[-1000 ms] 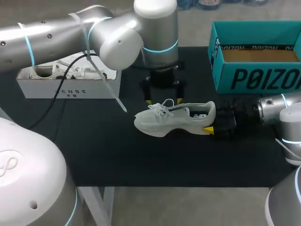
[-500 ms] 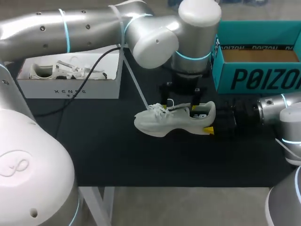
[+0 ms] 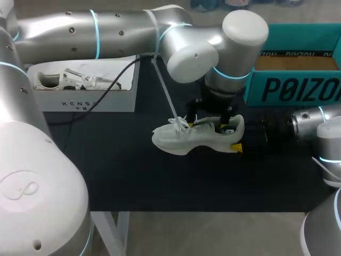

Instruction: Take the shoe out of the shoebox, open the shoe tongue, remove and reinsert the insole, then place the shoe into the shoebox

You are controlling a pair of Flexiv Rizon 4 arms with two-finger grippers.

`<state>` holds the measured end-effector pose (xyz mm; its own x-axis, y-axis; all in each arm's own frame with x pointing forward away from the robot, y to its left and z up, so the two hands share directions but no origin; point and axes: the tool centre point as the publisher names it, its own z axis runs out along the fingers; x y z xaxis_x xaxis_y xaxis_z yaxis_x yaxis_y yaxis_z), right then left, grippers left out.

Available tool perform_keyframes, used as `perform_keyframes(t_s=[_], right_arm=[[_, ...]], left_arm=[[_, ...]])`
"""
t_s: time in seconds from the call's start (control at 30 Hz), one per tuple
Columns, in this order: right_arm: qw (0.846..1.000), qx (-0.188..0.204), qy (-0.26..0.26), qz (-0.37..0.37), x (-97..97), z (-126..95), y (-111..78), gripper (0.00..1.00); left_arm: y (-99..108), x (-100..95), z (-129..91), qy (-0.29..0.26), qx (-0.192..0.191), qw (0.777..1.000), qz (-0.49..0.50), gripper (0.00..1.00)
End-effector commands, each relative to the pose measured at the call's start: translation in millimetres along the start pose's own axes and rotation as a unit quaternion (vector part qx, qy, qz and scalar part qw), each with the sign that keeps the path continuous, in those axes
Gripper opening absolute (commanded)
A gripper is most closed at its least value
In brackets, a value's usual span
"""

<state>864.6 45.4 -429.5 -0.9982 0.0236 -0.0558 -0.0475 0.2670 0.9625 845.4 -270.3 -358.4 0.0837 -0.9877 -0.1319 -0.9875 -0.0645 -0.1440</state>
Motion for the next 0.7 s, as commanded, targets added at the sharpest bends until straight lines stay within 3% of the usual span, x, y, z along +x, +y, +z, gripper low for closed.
perform_keyframes(t_s=[0.03, 0.63, 0.67, 0.7], right_arm=[[1.0, 0.001, -0.001, 0.0, -0.4, 3, -4.7, 0.0], [1.0, 0.001, -0.001, 0.0, -0.4, 3, -4.7, 0.0], [1.0, 0.001, -0.001, 0.0, -0.4, 3, -4.7, 0.0], [1.0, 0.001, -0.001, 0.0, -0.4, 3, -4.7, 0.0]], left_arm=[[3, 7.6, -3, -0.012, 0.01, 1.0, 0.002, 1.0], [-2, -6.7, 19, -0.061, 0.01, 0.998, -0.013, 1.0], [-2, -7.3, 19, -0.063, 0.01, 0.998, -0.014, 0.94], [-1, -8.0, 19, -0.065, 0.011, 0.998, -0.013, 0.78]])
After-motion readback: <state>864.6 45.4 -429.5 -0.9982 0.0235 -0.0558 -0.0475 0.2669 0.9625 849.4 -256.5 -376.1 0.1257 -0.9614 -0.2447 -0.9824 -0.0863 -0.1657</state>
